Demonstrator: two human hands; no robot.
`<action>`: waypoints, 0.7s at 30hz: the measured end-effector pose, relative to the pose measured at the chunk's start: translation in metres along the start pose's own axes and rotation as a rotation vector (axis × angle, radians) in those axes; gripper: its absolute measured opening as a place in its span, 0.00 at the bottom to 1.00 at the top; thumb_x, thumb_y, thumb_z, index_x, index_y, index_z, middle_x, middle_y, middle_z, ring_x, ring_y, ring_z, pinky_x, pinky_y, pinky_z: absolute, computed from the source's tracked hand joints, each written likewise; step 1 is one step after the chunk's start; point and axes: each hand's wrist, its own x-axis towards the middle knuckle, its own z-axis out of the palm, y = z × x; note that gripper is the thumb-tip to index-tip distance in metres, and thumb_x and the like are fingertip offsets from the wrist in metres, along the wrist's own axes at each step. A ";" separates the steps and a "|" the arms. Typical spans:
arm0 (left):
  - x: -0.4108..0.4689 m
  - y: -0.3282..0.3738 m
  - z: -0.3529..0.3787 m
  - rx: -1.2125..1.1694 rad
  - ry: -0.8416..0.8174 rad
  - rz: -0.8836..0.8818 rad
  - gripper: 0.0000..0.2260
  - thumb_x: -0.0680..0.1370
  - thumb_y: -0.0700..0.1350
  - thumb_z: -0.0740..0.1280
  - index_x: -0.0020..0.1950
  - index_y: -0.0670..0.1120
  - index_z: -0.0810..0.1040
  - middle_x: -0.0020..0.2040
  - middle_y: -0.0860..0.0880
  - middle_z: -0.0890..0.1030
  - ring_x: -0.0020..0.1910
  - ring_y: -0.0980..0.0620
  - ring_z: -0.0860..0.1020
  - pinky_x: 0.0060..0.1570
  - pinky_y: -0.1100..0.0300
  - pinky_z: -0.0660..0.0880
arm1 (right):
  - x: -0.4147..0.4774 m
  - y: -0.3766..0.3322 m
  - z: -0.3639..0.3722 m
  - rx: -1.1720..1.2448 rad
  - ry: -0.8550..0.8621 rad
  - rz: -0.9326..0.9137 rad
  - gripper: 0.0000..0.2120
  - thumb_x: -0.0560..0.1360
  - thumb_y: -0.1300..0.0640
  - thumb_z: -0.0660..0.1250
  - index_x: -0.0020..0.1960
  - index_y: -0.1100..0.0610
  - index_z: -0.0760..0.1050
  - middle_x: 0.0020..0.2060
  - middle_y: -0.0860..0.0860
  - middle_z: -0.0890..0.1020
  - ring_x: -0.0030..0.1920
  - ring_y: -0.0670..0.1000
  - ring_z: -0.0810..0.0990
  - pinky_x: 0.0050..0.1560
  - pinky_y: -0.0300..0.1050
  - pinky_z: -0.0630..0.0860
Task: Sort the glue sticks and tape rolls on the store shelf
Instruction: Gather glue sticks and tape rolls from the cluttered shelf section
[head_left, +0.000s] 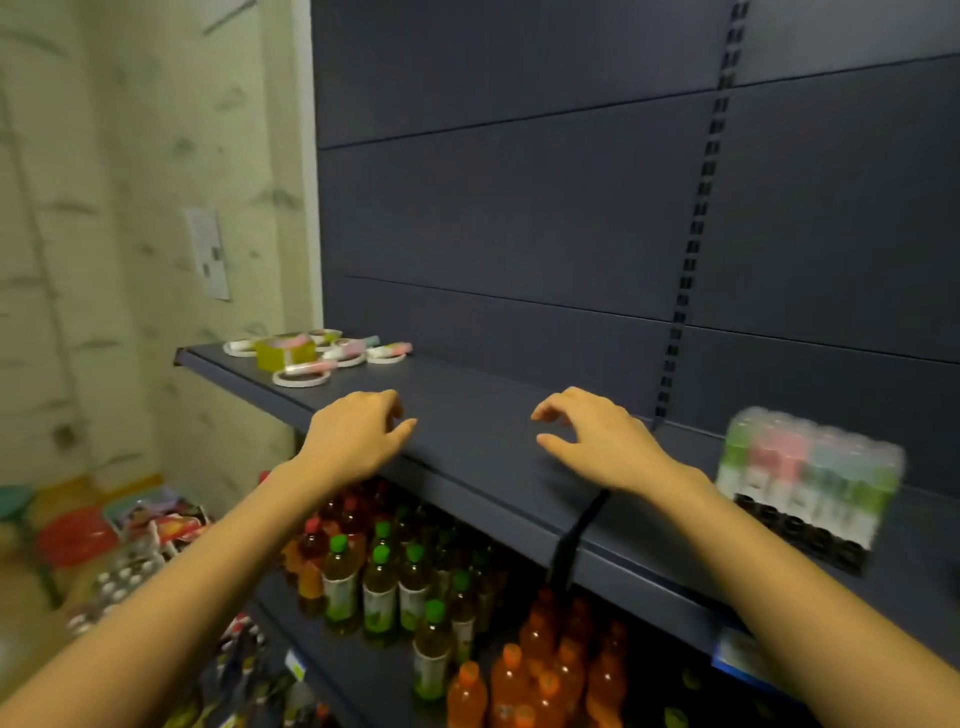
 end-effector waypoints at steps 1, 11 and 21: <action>0.000 -0.019 -0.002 0.008 0.002 -0.019 0.14 0.78 0.56 0.59 0.53 0.47 0.75 0.54 0.48 0.80 0.53 0.47 0.77 0.47 0.54 0.73 | 0.014 -0.013 0.009 0.006 -0.004 -0.017 0.14 0.78 0.48 0.61 0.62 0.47 0.71 0.61 0.44 0.73 0.61 0.47 0.73 0.55 0.46 0.72; 0.020 -0.203 -0.016 0.078 0.034 -0.049 0.13 0.78 0.55 0.59 0.51 0.47 0.75 0.51 0.49 0.81 0.49 0.48 0.78 0.42 0.55 0.73 | 0.153 -0.134 0.100 0.034 -0.059 -0.051 0.14 0.78 0.48 0.60 0.63 0.46 0.71 0.60 0.45 0.74 0.60 0.48 0.73 0.51 0.44 0.69; 0.066 -0.305 0.004 0.056 0.005 -0.042 0.12 0.78 0.56 0.59 0.51 0.49 0.76 0.50 0.50 0.82 0.48 0.50 0.79 0.42 0.56 0.74 | 0.268 -0.191 0.150 0.023 -0.117 -0.018 0.13 0.78 0.52 0.59 0.62 0.50 0.72 0.59 0.50 0.76 0.58 0.54 0.75 0.52 0.49 0.71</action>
